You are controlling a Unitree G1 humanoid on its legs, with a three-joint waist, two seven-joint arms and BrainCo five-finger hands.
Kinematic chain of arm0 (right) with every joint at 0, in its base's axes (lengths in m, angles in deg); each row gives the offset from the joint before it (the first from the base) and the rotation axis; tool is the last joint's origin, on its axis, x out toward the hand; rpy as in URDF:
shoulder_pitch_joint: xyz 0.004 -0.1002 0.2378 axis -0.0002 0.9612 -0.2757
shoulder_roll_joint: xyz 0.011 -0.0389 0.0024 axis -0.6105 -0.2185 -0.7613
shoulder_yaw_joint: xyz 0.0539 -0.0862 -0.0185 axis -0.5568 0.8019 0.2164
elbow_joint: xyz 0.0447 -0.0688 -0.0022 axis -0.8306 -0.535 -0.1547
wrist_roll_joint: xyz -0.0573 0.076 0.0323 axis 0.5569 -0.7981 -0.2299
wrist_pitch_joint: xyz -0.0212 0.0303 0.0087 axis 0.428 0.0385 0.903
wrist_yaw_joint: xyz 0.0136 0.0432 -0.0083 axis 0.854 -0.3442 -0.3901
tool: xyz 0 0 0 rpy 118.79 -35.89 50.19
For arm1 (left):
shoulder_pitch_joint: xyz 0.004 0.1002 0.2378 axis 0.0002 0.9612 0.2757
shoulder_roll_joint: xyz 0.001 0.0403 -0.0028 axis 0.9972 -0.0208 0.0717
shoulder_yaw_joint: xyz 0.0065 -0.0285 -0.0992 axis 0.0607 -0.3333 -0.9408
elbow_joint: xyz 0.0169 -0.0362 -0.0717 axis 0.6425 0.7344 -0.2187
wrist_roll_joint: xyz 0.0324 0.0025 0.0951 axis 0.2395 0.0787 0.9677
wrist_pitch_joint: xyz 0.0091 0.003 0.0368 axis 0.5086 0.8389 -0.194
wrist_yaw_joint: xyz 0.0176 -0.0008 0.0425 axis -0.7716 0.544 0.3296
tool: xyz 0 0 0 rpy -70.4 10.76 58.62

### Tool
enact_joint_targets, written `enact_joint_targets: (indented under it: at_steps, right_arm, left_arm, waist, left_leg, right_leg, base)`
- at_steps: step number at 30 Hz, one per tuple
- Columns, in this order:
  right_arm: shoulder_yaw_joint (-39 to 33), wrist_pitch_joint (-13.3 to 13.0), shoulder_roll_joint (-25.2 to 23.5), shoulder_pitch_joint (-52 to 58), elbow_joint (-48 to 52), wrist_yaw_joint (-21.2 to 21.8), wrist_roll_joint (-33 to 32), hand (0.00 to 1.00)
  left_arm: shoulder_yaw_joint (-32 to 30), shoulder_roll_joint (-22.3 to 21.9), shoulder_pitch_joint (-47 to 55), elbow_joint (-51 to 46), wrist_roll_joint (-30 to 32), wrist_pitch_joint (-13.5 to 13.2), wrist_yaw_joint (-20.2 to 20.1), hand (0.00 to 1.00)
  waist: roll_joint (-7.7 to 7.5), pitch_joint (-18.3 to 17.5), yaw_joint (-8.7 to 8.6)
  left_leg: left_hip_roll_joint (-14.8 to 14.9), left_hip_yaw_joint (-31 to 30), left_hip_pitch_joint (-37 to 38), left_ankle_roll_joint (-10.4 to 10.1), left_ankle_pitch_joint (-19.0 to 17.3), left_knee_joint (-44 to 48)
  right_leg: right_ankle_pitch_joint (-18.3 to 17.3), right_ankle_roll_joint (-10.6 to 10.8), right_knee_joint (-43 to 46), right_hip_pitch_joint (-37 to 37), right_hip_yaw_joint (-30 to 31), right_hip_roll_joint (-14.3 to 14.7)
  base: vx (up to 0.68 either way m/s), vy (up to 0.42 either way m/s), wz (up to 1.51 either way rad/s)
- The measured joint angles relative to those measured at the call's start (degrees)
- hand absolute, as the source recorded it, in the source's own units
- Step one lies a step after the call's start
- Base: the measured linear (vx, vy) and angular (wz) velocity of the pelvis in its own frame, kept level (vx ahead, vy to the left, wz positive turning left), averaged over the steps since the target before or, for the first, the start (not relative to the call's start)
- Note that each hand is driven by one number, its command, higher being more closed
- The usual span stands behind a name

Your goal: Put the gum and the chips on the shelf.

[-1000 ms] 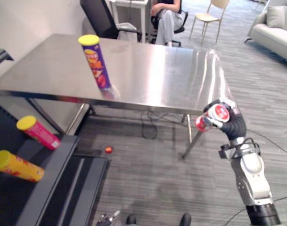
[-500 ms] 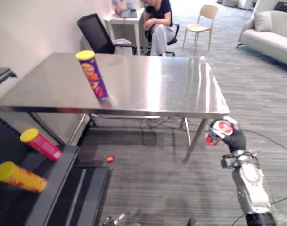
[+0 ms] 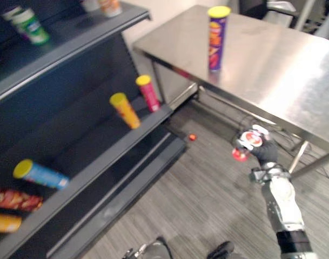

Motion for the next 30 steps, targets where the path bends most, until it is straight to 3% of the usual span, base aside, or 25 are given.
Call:
enact_joint_targets:
  at_steps: [1, 4, 8, 12, 15, 19, 25, 30]
  right_arm:
    - [-1.25, 0.11, -0.21, 0.15, 0.00, -0.03, 0.38, 1.00]
    - [-1.84, 0.31, -2.72, 0.06, 0.07, 0.01, 1.21, 1.00]
    - [-2.67, 0.28, -3.47, 0.13, 0.01, -0.57, 1.68, 1.00]
    - [-2.67, 0.31, -4.25, 0.86, -1.37, -2.14, 1.79, 1.00]
    - [-2.59, 0.33, -5.05, 2.63, -1.86, -2.38, 1.85, 1.00]
    - [-1.92, 0.94, -5.17, 4.60, -3.09, -2.31, 2.08, 1.00]
    - [-1.82, 0.98, -4.96, 5.32, -3.10, -1.32, 2.16, 1.00]
    - [0.04, 0.98, -4.42, 5.74, -3.70, -1.21, 2.15, 1.00]
  left_arm:
    - [-0.63, -0.31, 0.19, -0.06, 1.09, -0.04, -0.07, 0.00]
    - [-2.33, 0.07, 0.47, 0.05, 2.77, 0.01, -0.09, 0.00]
    - [-2.46, 0.13, -0.66, -0.04, 4.61, -0.01, 0.32, 0.00]
    - [-2.78, 0.31, -1.00, -0.32, 6.13, -0.01, 0.40, 0.00]
    - [-2.81, 0.38, -0.99, -0.48, 6.11, -0.05, 1.38, 0.00]
    - [-3.41, 0.81, -0.42, -0.45, 6.07, -0.03, 2.02, 0.00]
    - [-3.81, 0.81, 0.08, -0.42, 5.77, -0.04, 2.04, 0.00]
    - [-2.45, 1.13, 0.03, -0.83, 3.32, -0.11, 1.33, 0.00]
  waist:
    - [0.44, -0.31, 0.09]
    - [-0.92, -0.57, 0.25]
    - [-1.08, -0.96, -0.35]
    - [-1.93, -0.79, 0.24]
    - [-2.20, -0.84, 0.38]
    - [-3.88, -0.57, 0.56]
    - [-3.93, -0.54, 0.46]
    - [-3.86, -0.44, 0.79]
  left_leg:
    - [-1.07, -0.48, 2.30, -0.90, 0.21, -5.50]
    - [-2.48, 0.52, 2.09, -0.99, 0.21, -9.34]
    - [-4.66, 3.45, 0.28, -1.00, 0.23, -10.72]
    - [-6.56, 4.74, 2.25, -1.03, 0.21, -12.90]
    - [-6.87, 4.80, 2.51, -3.03, -1.61, -14.58]
    - [-7.94, 4.79, 2.38, -2.91, -1.88, -15.58]
    - [-7.02, 5.38, 2.20, -3.09, -1.76, -15.33]
    - [-5.45, 2.50, -1.29, -3.38, -2.08, -11.56]
  right_leg:
    - [0.69, 0.20, -0.61, -0.63, -0.99, 0.49]
    - [3.39, 0.49, -1.43, -0.72, -3.30, -0.41]
    - [3.46, 0.60, 2.91, -0.66, -6.96, -4.52]
    - [3.56, 0.73, 6.56, 0.87, -7.21, -7.87]
    - [3.95, 1.31, 6.06, 0.94, -7.37, -7.77]
    - [5.57, 1.48, 4.55, 0.41, -6.72, -7.82]
    - [6.19, 1.36, 3.04, 0.31, -5.92, -6.19]
    - [6.19, 1.36, 2.52, 0.35, -6.18, -5.08]
  base:
    - [-0.14, 0.285, 0.57]
    - [-0.13, 0.268, 0.48]
    - [-0.06, 0.239, 0.57]
    - [-0.07, 0.142, 0.26]
    - [-0.12, 0.067, 0.09]
    - [-0.12, 0.035, -0.03]
    - [-0.08, -0.013, -0.08]
    - [0.01, -0.009, 0.22]
